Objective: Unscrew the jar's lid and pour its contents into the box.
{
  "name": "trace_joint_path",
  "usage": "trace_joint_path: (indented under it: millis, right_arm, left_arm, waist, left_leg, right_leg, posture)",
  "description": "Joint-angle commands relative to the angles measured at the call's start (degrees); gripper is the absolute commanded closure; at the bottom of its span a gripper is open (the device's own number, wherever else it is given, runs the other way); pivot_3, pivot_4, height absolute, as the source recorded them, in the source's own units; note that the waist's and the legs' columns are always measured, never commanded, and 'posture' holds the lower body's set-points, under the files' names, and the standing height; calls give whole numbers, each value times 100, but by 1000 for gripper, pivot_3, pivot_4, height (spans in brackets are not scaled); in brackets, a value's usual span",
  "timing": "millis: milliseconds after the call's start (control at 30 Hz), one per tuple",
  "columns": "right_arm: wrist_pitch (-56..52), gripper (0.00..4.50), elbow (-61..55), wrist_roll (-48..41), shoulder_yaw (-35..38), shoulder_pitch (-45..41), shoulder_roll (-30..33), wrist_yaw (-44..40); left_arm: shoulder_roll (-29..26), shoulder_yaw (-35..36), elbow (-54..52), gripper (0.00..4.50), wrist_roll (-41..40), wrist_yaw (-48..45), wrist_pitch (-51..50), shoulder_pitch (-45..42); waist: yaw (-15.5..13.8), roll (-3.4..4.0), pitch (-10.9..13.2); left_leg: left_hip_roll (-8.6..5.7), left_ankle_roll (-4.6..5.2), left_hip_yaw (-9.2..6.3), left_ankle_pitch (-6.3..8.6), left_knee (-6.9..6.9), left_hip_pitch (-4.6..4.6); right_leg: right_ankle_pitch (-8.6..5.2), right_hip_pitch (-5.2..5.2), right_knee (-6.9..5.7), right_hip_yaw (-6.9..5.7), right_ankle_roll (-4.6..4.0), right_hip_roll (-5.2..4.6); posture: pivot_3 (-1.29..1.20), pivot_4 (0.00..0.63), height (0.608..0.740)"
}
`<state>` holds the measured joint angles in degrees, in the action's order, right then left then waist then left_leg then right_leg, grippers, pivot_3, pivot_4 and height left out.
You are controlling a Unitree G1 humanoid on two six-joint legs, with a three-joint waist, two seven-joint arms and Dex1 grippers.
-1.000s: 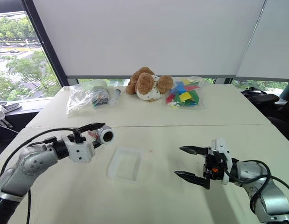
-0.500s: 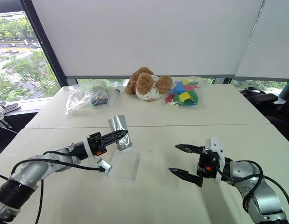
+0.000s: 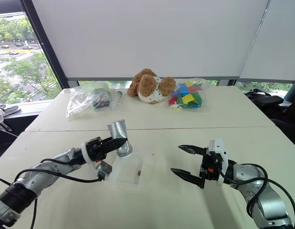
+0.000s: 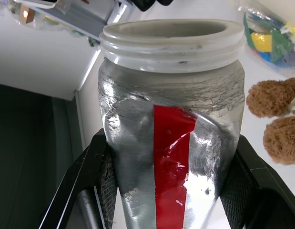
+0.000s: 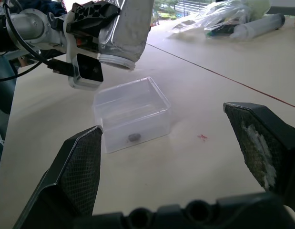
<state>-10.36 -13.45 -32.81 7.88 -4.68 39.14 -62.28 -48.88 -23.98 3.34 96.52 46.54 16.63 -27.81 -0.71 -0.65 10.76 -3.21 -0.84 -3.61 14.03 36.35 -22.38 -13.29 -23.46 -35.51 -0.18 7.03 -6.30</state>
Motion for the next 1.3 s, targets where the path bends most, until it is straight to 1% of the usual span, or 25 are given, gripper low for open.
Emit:
trace_joint_path:
  millis: [33,67,167,267,300,333,367,400,467,533,600,667,733,800,900,1000,1133,1300]
  right_arm:
    - [17,59,-186,-87,35,-27,-42,-17]
    - [27,59,-174,-89,27,-35,-37,-40]
    - [49,59,-117,-135,15,-108,-60,-98]
    - [214,59,1,-104,-30,-250,-126,-234]
    - [348,59,72,-47,-56,-311,-162,-308]
    - [458,59,149,-10,-88,-373,-194,-402]
    - [603,59,230,12,-110,-435,-240,-513]
    - [745,59,300,17,-129,-491,-290,-627]
    - [878,59,432,26,-188,-589,-346,-790]
    - [1000,59,543,16,-262,-691,-421,-938]
    - [1111,59,635,38,-322,-805,-522,-1003]
    - [1220,59,700,51,-373,-914,-633,-1039]
    - [1319,59,745,65,-435,-994,-723,-1094]
    - [1355,59,781,72,-513,-1074,-826,-1095]
    - [1365,59,841,85,-566,-1152,-914,-1087]
    - [1374,59,959,124,-622,-1270,-1009,-1064]
    - [1478,59,1112,208,-667,-1364,-1087,-1056]
    - [1539,59,1203,281,-684,-1396,-1106,-1041]
  left_arm:
    - [-86,68,-373,2333,-606,3,161,47]
    - [-101,140,-469,2333,-935,-79,334,116]
    - [-173,408,-633,2333,-2377,-686,1007,324]
    - [-264,733,-694,2333,-4778,-2160,1520,619]
    - [-244,805,-752,2333,-5885,-2966,1378,800]
    - [-225,981,-871,2333,-6747,-3421,1275,986]
    - [-139,1112,-1004,2333,-7786,-4021,979,1197]
    - [-31,1310,-1151,2333,-8492,-4420,637,1413]
    - [129,1737,-1430,2333,-9534,-4986,70,1739]
    - [284,2134,-1621,2333,-10180,-5308,-183,2075]
    - [512,2526,-1942,2333,-11137,-5609,-868,2520]
    - [879,3083,-2056,2333,-12210,-5705,-1575,2857]
    - [1278,3681,-1976,2333,-13116,-5871,-1844,3113]
    - [1568,4174,-1662,2333,-13599,-6150,-1927,3296]
    - [1823,4633,-1307,2333,-13846,-6322,-1976,3263]
    - [2053,4909,-688,2333,-13692,-6159,-1954,2997]
    - [2212,4807,114,2333,-13020,-6407,-1486,2762]
    - [2448,4887,661,2333,-12669,-6502,-1092,2591]
  waist:
    - [0,0,0]
    - [0,0,0]
    - [3,0,-1]
    - [18,1,-1]
    - [19,1,-1]
    - [19,6,-4]
    - [19,6,-4]
    - [27,6,-4]
    - [27,5,-3]
    - [26,5,-3]
    - [30,6,-4]
    - [33,6,-4]
    - [37,5,-4]
    - [36,5,-4]
    - [10,5,-4]
    - [-10,3,-6]
    - [-3,-2,-9]
    - [2,-3,-10]
  left_leg:
    - [0,0,0,0,1,0]
    - [0,0,-1,0,1,0]
    - [1,0,-10,0,1,0]
    - [3,0,-18,0,1,1]
    - [4,0,-19,0,2,1]
    - [4,0,-20,0,3,1]
    - [4,0,-18,0,3,3]
    - [4,0,-18,0,4,2]
    - [3,0,-18,0,7,2]
    - [3,1,-20,1,11,1]
    - [3,1,-21,1,13,1]
    - [3,1,-21,1,16,2]
    - [3,1,-24,1,17,3]
    - [5,1,-29,1,22,3]
    - [4,1,-29,1,30,3]
    - [2,1,-34,2,49,2]
    - [0,3,-42,3,62,2]
    - [2,4,-41,4,62,0]
  right_leg:
    - [0,0,-1,0,0,0]
    - [0,0,-2,0,0,0]
    - [0,-2,-2,1,0,-6]
    - [1,-5,-4,3,-2,-7]
    - [1,-6,-5,3,-3,-7]
    - [1,-6,-5,3,-3,-6]
    - [2,-5,-4,3,-4,-9]
    - [2,-5,-3,3,-4,-10]
    - [1,-4,-4,4,-4,-13]
    - [2,-2,-3,3,-5,-11]
    - [2,0,-3,3,-5,-8]
    - [2,0,-4,4,-5,-9]
    - [2,2,-5,3,-5,-7]
    - [1,2,-9,2,-5,-1]
    - [1,6,-11,2,-7,1]
    - [0,17,-10,0,-8,2]
    - [0,29,-6,-1,-9,7]
    - [2,25,-6,0,-10,8]
  posture:
    - [0,150,740]
    - [0,150,740]
    - [0,150,740]
    - [0,150,740]
    - [0,150,740]
    - [0,150,740]
    - [0,150,740]
    - [0,150,740]
    - [0,150,740]
    - [0,150,740]
    - [0,150,740]
    - [0,150,740]
    - [0,150,740]
    - [0,150,740]
    - [0,150,740]
    - [0,150,740]
    - [0,150,740]
    - [0,150,740]
